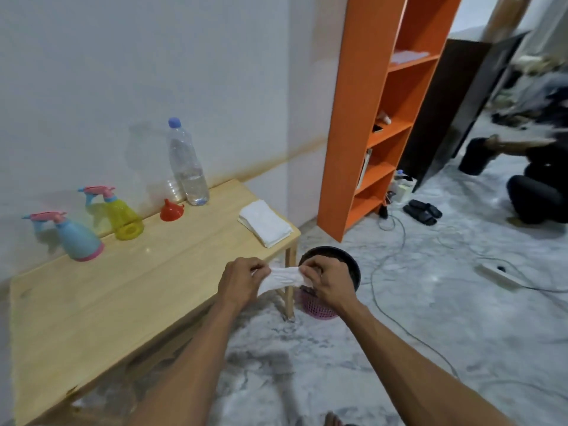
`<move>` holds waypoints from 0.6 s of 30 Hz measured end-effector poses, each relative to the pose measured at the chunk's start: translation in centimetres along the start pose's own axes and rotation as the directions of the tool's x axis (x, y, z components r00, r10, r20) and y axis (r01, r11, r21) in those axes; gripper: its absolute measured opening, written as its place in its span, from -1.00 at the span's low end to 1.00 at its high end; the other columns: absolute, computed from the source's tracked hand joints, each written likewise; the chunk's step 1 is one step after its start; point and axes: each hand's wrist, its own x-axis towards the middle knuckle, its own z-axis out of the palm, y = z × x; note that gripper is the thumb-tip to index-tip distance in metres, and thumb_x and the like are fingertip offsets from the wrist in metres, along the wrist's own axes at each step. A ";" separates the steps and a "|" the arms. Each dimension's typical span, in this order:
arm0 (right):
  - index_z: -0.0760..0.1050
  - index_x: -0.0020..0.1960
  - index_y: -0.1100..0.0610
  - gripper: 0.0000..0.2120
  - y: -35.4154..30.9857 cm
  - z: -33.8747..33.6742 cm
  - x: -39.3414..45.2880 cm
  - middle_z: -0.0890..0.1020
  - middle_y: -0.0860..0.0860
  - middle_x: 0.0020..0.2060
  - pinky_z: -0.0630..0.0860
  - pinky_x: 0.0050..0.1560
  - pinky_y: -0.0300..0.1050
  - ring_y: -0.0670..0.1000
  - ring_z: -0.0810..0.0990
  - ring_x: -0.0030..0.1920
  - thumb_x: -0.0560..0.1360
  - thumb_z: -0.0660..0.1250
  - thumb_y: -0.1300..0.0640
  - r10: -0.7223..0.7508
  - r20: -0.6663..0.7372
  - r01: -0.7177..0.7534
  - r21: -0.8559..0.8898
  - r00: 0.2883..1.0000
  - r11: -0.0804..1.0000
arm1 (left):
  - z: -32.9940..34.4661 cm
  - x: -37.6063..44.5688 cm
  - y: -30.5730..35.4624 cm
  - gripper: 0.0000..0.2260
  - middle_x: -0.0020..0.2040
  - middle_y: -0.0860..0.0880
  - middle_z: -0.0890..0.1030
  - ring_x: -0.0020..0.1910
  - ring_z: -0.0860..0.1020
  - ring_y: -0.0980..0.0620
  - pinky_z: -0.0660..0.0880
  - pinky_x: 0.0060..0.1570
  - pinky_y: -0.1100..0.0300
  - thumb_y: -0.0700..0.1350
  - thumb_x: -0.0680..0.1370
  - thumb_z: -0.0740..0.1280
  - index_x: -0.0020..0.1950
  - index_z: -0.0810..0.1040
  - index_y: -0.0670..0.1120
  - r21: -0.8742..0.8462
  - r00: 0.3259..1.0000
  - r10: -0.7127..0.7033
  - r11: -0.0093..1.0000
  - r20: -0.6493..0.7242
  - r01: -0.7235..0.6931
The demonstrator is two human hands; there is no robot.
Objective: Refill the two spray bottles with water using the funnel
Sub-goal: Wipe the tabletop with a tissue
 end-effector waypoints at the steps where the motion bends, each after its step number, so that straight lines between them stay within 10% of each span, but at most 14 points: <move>1: 0.68 -0.09 0.10 -0.90 0.5 -0.7 -0.3 0.70 -0.06 -0.21 0.54 -0.10 -0.03 -0.05 0.62 -0.16 0.55 0.42 0.10 0.023 -0.016 -0.023 -0.013 1.000 1.000 | 0.8 0.2 0.6 -0.90 -0.08 0.01 0.73 -0.06 0.65 0.00 0.56 -0.03 0.06 -0.09 0.52 0.44 -0.06 0.72 -0.08 -0.004 1.000 0.018 1.000 0.019 -0.018; 18: 0.63 -0.02 0.10 -0.82 11.2 -7.6 5.3 0.69 0.01 -0.06 0.56 -0.01 0.06 0.03 0.61 -0.02 0.61 0.30 0.04 0.262 -0.186 -0.277 -0.059 0.947 0.959 | 13.1 9.1 8.8 -0.91 -0.15 0.03 0.68 -0.17 0.61 0.04 0.57 -0.08 0.03 -0.09 0.54 0.40 -0.13 0.69 -0.04 0.043 0.975 0.034 0.998 0.218 -0.044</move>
